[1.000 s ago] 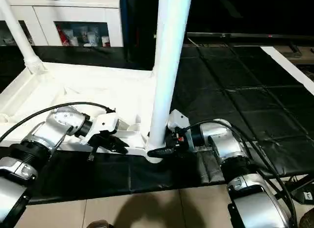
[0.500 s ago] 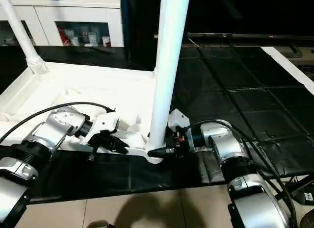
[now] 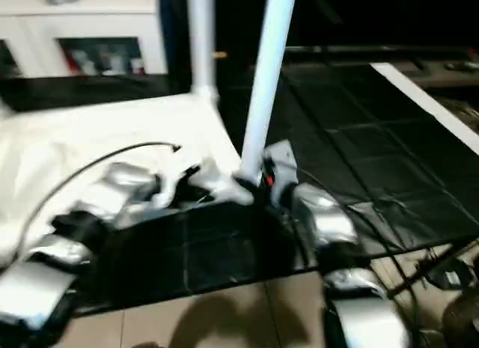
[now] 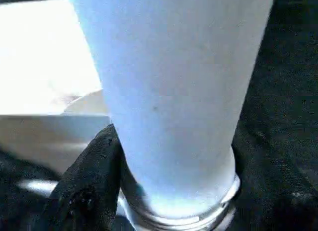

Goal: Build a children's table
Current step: Rotate leg to tighten

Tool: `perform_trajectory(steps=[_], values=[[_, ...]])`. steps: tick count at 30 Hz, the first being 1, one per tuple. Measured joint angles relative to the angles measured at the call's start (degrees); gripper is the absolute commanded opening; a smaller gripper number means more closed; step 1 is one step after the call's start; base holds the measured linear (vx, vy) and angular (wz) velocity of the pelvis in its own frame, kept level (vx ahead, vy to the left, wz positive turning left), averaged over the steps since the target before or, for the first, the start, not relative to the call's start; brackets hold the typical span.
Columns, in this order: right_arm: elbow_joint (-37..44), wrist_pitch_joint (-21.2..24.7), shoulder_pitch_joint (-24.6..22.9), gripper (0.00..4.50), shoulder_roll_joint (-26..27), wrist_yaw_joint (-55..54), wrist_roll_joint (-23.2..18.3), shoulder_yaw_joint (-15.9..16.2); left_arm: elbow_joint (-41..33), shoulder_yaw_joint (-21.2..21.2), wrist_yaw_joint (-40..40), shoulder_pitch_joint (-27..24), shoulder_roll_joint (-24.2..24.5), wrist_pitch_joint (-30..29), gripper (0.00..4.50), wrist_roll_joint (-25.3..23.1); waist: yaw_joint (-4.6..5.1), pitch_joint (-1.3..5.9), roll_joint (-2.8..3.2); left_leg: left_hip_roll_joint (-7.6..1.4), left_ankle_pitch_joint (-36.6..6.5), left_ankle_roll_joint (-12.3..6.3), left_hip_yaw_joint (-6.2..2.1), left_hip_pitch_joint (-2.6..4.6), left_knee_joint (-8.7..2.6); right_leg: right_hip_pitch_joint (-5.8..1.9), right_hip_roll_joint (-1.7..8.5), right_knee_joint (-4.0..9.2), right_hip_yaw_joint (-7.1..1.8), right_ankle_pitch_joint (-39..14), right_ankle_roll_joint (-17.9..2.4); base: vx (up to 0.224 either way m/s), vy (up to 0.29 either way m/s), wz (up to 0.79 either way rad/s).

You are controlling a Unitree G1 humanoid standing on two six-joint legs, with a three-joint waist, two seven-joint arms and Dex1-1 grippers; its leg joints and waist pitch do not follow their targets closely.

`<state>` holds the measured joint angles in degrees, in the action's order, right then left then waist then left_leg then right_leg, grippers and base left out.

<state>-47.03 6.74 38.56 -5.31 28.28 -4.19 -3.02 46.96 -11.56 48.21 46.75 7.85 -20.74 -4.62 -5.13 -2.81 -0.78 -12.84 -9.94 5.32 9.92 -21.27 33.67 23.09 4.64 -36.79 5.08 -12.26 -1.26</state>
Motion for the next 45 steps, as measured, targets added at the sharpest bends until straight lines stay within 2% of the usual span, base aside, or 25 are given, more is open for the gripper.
perform_trajectory(steps=[3, 5, 8, 9, 11, 13, 17, 23, 28, 31, 38, 45], values=[[-0.4, -1.2, 0.1, 2.72, 0.3, -1.1, 0.9, 0.0, -0.5, -0.1, -0.8, 0.0, -0.3, -0.3, 0.0, -0.3, -0.03, -0.01, 0.01, 0.02, 0.0, -0.08, 0.01, -0.04, -0.06, 0.0, 0.0, 0.13, 0.01, 0.0, 0.0, 0.0, 0.0, 0.0], [-0.4, -1.3, 0.1, 3.28, 0.3, -1.1, 1.2, 0.0, -0.7, -0.2, -0.8, 0.0, -0.3, -0.4, 0.0, -0.6, 0.0, -0.01, 0.01, 0.02, 0.2, -0.33, 0.02, -0.05, -0.06, 0.0, 0.0, 0.16, 0.0, 0.0, 0.0, 0.0, 0.0, 0.0], [-0.3, -1.6, 0.0, 3.51, 0.8, -1.1, 1.6, 0.0, -1.2, -0.8, -0.7, -0.1, 0.2, -0.5, 0.0, -0.8, 0.14, -0.01, 0.01, 0.0, 0.2, -0.32, 0.02, -0.02, -0.06, 0.0, 0.0, 0.13, 0.0, 0.0, 0.0, 0.0, 0.0, 0.0], [-0.3, -2.0, -0.2, 3.78, 0.8, -1.1, 1.6, 0.2, -1.6, -0.9, -0.4, -0.3, 0.4, -0.4, 0.0, -0.9, 0.17, -0.01, 0.01, -0.02, 0.2, -0.32, 0.02, -0.02, -0.07, 0.0, -0.03, 0.13, 0.0, 0.0, 0.0, 0.0, 0.0, 0.0], [-0.2, -2.6, -0.4, 3.86, 0.9, -0.7, 1.6, 0.7, -2.4, -1.4, 0.2, -0.9, 1.1, 0.4, 0.0, -1.0, 0.28, -0.01, 0.01, -0.04, 0.2, -0.31, 0.02, -0.01, -0.07, 0.0, -0.1, 0.15, 0.0, 0.0, 0.0, 0.0, 0.0, 0.0], [0.2, -3.2, -0.9, 4.11, 0.9, 1.3, 1.5, 1.1, -3.0, -1.9, 1.7, -1.5, 2.3, 2.0, 0.0, -1.3, 0.38, -0.01, 0.01, -0.04, 0.2, -0.31, 0.02, -0.01, -0.09, 0.0, -0.22, 0.19, 0.0, 0.0, 0.0, 0.0, 0.0, 0.0], [1.9, -5.8, -3.2, 4.43, -2.1, 10.5, 1.2, 3.0, -2.9, -2.6, 7.0, -2.1, 5.6, 5.9, 0.0, -1.3, -0.02, -0.02, 0.02, -0.04, 0.2, -0.32, 0.01, -0.06, -0.13, 0.02, -0.23, 0.24, 0.04, 0.0, 0.0, 0.0, 0.0, 0.0], [4.8, -8.2, -5.0, 4.43, -7.7, 27.2, -2.4, 5.0, -2.9, -4.1, 17.7, -3.5, 11.6, 12.8, 0.0, -0.1, -0.6, -0.04, 0.03, -0.08, 0.2, -0.34, -0.01, -0.14, -0.04, 0.02, -0.2, 0.21, 0.08, 0.0, 0.0, 0.0, 0.0, 0.0], [6.4, -9.0, -4.5, 4.43, -11.8, 38.0, -3.6, 6.1, -3.1, -6.8, 27.3, -3.6, 15.1, 17.9, 0.0, -0.1, -2.38, -0.04, 0.04, -0.15, 0.1, -0.17, 0.03, -0.15, 0.08, -0.09, -0.15, 0.18, 0.12, 0.0, 0.0, 0.0, 0.0, 0.0], [6.3, -9.4, -4.4, 4.43, -14.4, 44.6, -3.6, 8.5, -3.3, -8.2, 32.0, -3.6, 17.1, 20.8, 0.0, -0.2, -3.1, -0.03, 0.03, -0.14, 0.0, -0.04, 0.03, -0.16, 0.17, -0.11, -0.12, 0.13, 0.12, 0.0, 0.0, 0.0, 0.0, 0.0], [6.2, -9.3, -2.3, 4.43, -16.0, 53.0, -3.5, 11.0, -3.2, -9.6, 36.6, -3.6, 17.7, 23.6, 0.0, -0.2, -3.58, -0.02, 0.0, -0.12, 0.0, -0.03, 0.0, -0.14, 0.26, -0.15, -0.08, 0.01, 0.14, 0.0, 0.0, 0.0, 0.0, 0.0], [5.7, -8.0, -2.2, 3.77, -14.1, 55.9, -4.8, 12.4, -3.1, -10.2, 37.8, -3.5, 17.1, 24.9, 0.0, -0.2, -3.86, -0.03, -0.02, -0.11, 0.0, -0.04, 0.0, -0.14, 0.27, -0.15, -0.07, 0.0, 0.14, 0.0, 0.0, 0.0, 0.0, 0.0]])
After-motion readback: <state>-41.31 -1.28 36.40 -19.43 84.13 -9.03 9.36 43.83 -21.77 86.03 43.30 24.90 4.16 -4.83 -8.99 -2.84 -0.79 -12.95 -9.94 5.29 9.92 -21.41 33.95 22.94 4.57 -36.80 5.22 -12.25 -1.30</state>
